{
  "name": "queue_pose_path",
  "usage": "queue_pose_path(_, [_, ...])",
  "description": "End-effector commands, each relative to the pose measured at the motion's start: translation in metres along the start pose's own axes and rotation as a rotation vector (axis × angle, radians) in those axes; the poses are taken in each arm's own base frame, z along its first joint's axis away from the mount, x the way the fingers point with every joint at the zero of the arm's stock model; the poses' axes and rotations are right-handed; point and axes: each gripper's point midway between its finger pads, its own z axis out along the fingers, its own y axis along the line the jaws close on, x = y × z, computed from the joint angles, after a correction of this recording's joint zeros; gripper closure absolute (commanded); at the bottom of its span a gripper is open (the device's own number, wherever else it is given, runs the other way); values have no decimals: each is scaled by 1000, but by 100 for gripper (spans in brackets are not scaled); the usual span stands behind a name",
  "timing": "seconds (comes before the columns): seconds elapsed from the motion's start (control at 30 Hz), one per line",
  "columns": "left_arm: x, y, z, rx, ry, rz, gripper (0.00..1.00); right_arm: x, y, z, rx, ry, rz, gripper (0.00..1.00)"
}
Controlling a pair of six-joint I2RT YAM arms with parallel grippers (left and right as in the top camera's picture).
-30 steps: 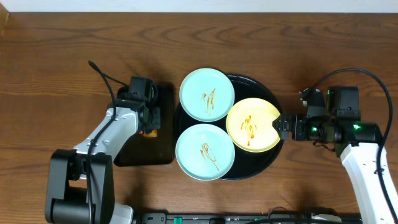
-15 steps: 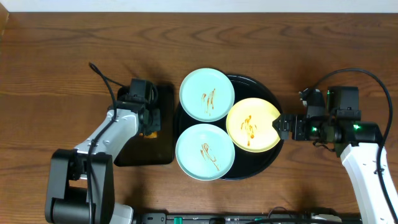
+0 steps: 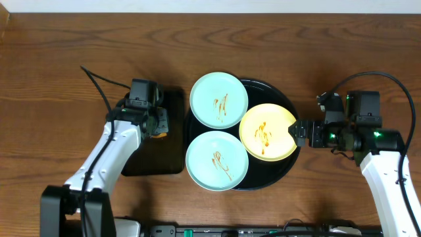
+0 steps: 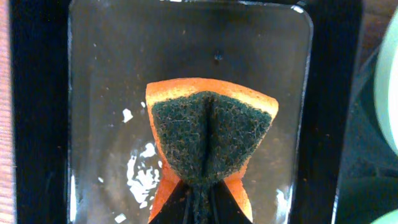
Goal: Clean dirty plates on tray and stack at the side
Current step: 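Close left gripper on the orange-green sponge in the black tray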
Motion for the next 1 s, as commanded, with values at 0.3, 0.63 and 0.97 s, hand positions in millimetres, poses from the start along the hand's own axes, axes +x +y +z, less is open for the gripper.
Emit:
queue_pose_path(0.3, [38,8,39,-46,158,-38,93,-18,-9,-4,56,-60,-48,1])
queue_pose_path(0.63, [12,2,1,-4,27,-44,93,-22,-14,11,57,-41,-53,9])
queue_pose_path(0.97, [-7,-2,-38,35,-110,-49,93,-19,-29,49,58,44,-22,31])
